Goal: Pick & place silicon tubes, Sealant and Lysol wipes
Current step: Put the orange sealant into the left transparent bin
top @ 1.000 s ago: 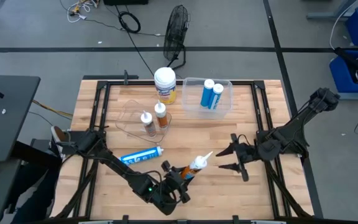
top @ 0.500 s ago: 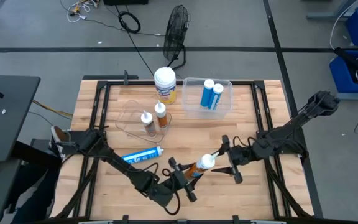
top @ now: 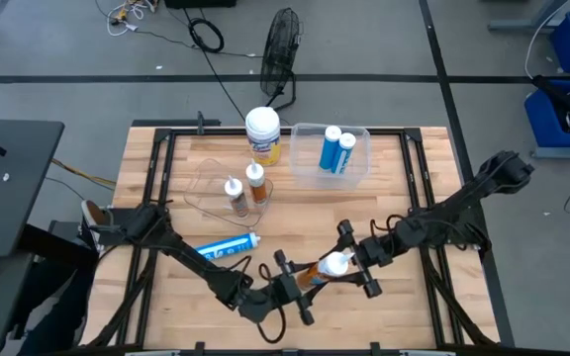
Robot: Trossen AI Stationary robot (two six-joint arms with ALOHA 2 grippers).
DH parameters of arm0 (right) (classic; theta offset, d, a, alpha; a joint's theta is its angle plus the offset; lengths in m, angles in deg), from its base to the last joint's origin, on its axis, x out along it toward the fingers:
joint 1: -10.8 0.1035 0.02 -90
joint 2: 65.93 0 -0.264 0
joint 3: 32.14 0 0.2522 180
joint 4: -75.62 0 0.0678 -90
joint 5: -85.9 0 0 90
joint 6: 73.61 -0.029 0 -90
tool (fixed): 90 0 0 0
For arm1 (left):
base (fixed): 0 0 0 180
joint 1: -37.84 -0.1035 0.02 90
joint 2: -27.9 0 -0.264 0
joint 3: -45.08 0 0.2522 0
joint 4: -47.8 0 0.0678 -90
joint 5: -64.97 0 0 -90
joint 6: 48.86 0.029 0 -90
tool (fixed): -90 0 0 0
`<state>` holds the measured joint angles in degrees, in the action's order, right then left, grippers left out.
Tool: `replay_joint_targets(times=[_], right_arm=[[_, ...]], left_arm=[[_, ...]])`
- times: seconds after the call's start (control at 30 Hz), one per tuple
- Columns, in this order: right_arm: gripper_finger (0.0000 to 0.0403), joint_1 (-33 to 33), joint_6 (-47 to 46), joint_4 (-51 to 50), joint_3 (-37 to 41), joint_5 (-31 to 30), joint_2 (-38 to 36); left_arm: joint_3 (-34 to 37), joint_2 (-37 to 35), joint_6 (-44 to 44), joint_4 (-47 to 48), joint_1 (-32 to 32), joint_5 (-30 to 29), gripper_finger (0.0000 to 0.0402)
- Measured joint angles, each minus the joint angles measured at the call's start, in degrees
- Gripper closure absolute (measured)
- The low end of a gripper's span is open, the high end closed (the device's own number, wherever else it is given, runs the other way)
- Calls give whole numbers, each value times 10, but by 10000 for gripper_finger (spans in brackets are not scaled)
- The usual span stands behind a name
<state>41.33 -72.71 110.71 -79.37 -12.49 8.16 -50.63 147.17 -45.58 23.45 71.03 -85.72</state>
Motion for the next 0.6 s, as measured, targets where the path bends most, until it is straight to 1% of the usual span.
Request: replay_joint_targets(times=[0.13,0.3,0.37,0.47,0.53,0.6], right_arm=[[153,-10,0,31,0,5,10],[157,-14,9,55,0,21,15],[169,-14,23,56,0,23,15],[199,-14,22,54,0,20,15],[202,-15,19,52,0,20,15],[202,-15,19,48,0,21,15]], left_arm=[[0,0,36,-43,-15,32,191],[0,0,42,-50,-25,50,191],[0,0,42,-50,-25,53,191],[0,0,41,-50,-25,51,195],[0,0,40,-50,-25,50,194],[0,0,39,-49,-25,51,176]])
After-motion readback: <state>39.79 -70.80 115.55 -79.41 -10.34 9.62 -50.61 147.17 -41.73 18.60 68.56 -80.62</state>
